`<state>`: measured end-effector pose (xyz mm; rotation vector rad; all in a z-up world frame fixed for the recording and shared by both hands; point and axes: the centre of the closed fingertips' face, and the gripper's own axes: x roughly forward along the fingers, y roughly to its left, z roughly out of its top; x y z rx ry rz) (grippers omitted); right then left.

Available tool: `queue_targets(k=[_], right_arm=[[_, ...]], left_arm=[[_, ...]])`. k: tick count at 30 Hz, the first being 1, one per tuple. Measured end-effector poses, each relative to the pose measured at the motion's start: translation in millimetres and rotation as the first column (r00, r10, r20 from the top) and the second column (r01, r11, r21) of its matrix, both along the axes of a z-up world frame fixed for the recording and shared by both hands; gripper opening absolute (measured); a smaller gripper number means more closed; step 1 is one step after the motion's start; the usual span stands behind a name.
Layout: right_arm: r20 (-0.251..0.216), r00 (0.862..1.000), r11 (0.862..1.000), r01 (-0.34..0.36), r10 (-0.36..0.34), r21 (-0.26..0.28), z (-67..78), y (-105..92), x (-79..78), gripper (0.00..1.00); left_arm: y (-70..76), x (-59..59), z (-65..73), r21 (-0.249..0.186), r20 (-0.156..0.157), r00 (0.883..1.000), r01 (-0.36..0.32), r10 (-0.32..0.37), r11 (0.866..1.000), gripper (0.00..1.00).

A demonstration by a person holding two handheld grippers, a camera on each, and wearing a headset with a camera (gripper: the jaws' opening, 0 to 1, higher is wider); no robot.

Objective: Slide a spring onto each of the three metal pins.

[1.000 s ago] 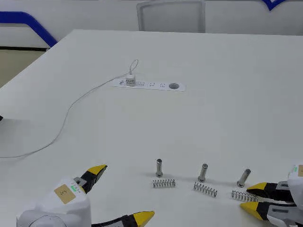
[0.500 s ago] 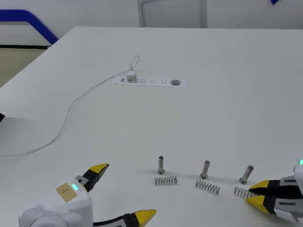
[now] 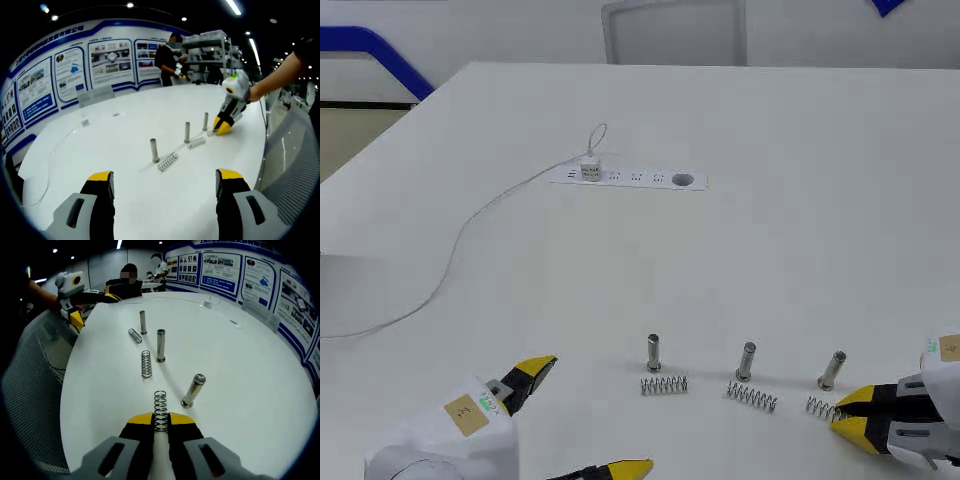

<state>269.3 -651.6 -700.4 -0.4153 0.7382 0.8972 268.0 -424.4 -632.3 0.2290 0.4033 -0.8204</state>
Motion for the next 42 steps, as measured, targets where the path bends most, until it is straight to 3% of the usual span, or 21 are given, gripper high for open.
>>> queue_targets(k=[12,27,31,32,33,37,42], right_arm=[[0.013,0.999,0.999,0.035,-0.035,0.016,10.0,1.4,-4.5,0.10],[0.075,0.997,1.000,-0.008,0.008,-0.003,49.2,6.2,-16.0,0.10],[0.098,0.995,1.000,-0.028,0.030,-0.013,62.3,11.7,-18.2,0.10],[0.107,0.994,0.999,-0.036,0.037,-0.013,67.5,14.2,-18.7,0.10],[0.112,0.993,0.999,-0.043,0.044,-0.013,71.0,16.2,-19.0,0.10],[0.152,0.985,0.996,-0.086,0.087,-0.016,90.8,28.5,-20.0,0.10],[0.184,0.973,0.990,-0.140,0.141,-0.018,112.8,45.3,-24.1,0.10]], left_arm=[[-4.2,-4.1,0.3,0.002,0.003,1.000,0.028,-0.028,1.000,0.85],[-8.8,-3.8,13.1,-0.024,0.037,0.998,0.056,-0.055,0.998,0.84],[-14.1,-2.1,22.2,-0.057,0.042,0.996,0.079,-0.077,0.995,0.83],[-23.0,-7.1,26.9,-0.107,0.022,0.993,0.122,-0.120,0.987,0.83],[-26.8,-9.1,29.5,-0.127,0.012,0.990,0.138,-0.138,0.982,0.83],[-42.1,-10.2,42.2,-0.104,0.054,0.976,0.214,-0.210,0.971,0.79],[-63.0,-10.2,57.5,-0.110,0.082,0.958,0.283,-0.275,0.953,0.75]])
